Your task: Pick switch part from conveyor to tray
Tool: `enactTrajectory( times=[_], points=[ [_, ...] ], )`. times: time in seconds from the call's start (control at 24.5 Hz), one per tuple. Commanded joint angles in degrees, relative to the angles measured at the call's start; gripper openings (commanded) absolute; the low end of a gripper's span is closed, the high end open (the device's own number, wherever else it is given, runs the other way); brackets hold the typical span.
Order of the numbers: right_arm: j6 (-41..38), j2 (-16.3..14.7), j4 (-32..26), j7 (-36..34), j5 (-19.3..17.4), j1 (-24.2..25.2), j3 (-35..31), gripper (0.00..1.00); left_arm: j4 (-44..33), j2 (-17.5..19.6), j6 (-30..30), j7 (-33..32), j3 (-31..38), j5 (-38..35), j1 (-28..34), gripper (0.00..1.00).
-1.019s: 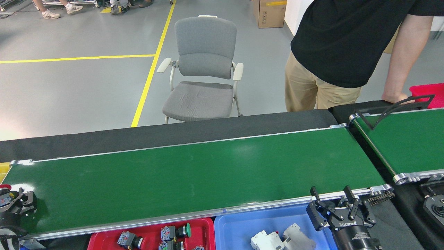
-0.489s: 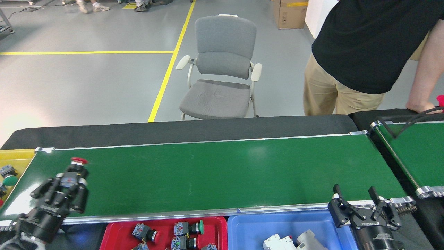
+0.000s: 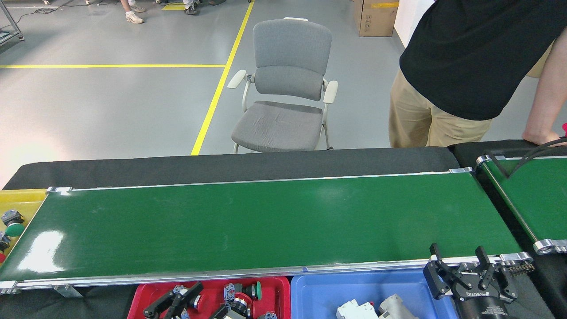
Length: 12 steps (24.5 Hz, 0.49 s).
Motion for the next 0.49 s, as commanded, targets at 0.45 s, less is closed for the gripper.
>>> enactTrajectory(
  times=[0.45],
  points=[
    [-3.8,1.5,-0.9,-0.3,-0.2,0.8,0.0,0.98,12.4,0.4,7.8,8.5,30.0,-0.2,-0.2,1.0]
  ],
)
